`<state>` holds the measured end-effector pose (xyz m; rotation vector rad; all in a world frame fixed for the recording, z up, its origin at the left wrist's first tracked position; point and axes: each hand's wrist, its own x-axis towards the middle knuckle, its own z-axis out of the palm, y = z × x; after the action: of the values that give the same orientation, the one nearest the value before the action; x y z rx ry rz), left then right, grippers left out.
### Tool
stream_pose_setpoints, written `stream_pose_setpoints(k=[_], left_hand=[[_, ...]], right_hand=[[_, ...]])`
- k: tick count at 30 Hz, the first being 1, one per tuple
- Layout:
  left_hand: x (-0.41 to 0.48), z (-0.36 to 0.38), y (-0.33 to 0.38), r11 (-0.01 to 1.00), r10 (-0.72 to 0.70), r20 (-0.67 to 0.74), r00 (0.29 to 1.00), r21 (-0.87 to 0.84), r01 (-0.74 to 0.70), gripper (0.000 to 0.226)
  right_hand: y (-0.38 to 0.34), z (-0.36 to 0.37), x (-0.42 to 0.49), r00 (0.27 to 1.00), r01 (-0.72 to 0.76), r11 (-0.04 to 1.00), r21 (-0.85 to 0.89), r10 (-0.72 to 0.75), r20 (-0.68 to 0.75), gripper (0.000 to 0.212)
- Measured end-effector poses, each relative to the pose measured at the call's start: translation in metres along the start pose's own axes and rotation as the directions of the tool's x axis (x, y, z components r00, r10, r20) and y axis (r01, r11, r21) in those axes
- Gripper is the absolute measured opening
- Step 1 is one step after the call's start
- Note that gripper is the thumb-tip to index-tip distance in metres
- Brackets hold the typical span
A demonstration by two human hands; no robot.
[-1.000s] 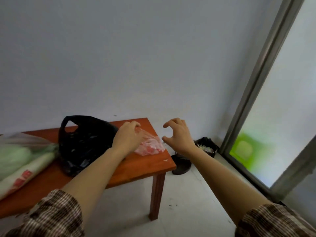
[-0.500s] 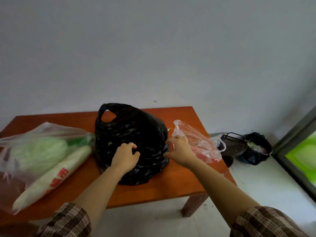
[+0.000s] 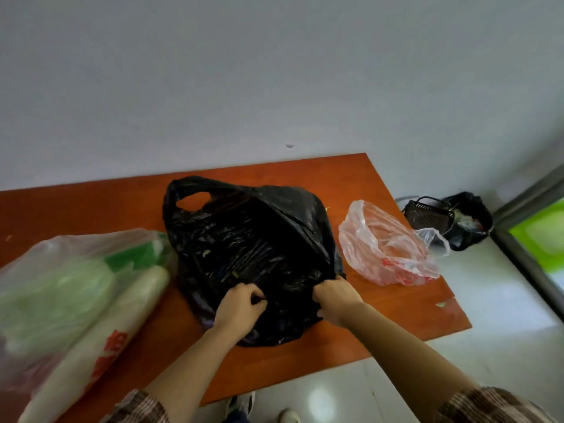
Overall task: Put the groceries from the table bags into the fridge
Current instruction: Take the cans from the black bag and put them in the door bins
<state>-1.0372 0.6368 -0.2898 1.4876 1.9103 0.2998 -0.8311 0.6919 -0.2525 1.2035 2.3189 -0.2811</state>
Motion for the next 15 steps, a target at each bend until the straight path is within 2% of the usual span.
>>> stream_pose_setpoints(k=[1,4,6,11,15], left_hand=[[0.002,0.004,-0.004,0.999,0.027,0.047,0.999,0.021,-0.028,0.022],[0.006,0.014,-0.013,0.997,0.078,0.156,0.985,0.016,-0.081,0.022],[0.011,0.016,-0.015,0.995,0.102,0.159,0.982,-0.032,-0.098,0.018],[0.032,0.014,0.003,0.975,0.062,0.081,0.995,-0.220,-0.043,0.018],[0.047,0.024,0.032,0.956,0.074,0.155,0.985,-0.293,-0.026,0.030]], right_hand=[[0.000,0.003,0.001,0.999,-0.029,0.999,0.040,0.028,0.034,0.034],[0.000,0.014,0.005,0.988,-0.116,0.984,0.134,0.101,0.120,0.028],[0.003,0.019,0.005,0.978,-0.156,0.973,0.169,0.128,0.164,0.016],[0.009,0.029,0.000,0.956,-0.264,0.942,0.208,0.226,0.187,0.029],[0.016,0.031,-0.009,0.943,-0.326,0.911,0.254,0.293,0.159,0.031]])
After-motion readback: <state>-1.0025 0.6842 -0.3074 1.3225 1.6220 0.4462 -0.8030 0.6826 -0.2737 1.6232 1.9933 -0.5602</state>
